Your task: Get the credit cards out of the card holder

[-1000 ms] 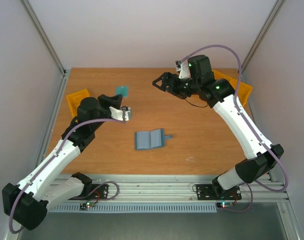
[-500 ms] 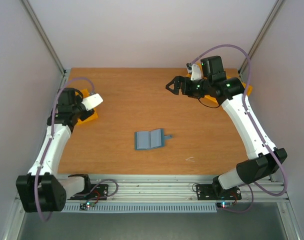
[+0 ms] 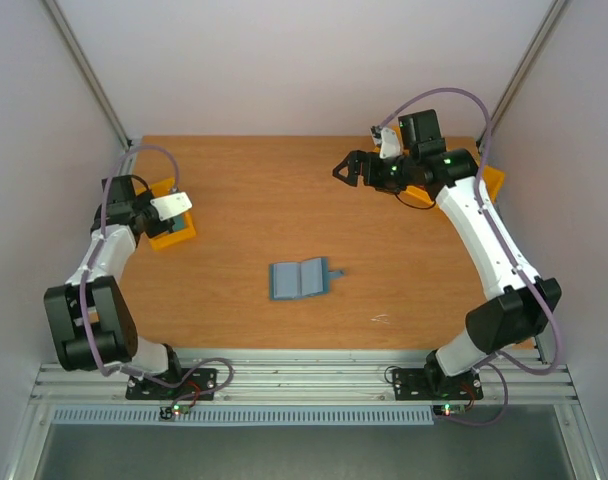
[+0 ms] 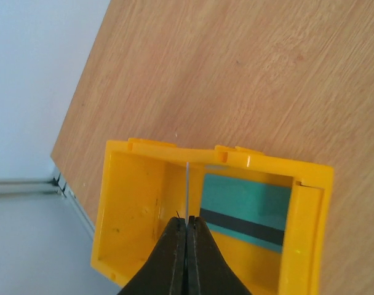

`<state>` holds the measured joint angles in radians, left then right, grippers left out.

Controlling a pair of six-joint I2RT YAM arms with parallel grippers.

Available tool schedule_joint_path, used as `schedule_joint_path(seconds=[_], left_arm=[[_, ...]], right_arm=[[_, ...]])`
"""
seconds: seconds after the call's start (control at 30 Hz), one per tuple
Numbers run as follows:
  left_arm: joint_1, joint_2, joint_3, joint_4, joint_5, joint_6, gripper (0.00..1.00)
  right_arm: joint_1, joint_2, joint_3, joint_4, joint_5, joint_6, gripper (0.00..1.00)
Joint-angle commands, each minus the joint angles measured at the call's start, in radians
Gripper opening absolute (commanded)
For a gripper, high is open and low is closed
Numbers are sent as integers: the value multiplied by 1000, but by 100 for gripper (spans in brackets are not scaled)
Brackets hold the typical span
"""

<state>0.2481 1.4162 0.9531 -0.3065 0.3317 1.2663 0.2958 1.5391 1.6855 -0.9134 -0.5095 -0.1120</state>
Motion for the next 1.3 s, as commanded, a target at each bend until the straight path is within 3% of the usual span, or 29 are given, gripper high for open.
schedule_joint_path(seconds=[0.0,0.37,1.1,1.17,1.27], left_arm=[[37,76,9,136,81,112,0],[48,183,-43,260,78,212,0],[71,289,-38,286,99,311,0],[71,284,-40,280,99,309,4],[77,274,-43,268,110,309,18]], right_arm=[[-9,47,48,17,-20,-10,99],[-11,84,51,37,-21,-19,98],[-11,119,48,71,-78,4,99],[-10,115,46,71,-78,7,98],[-11,110,41,70,-79,6,98]])
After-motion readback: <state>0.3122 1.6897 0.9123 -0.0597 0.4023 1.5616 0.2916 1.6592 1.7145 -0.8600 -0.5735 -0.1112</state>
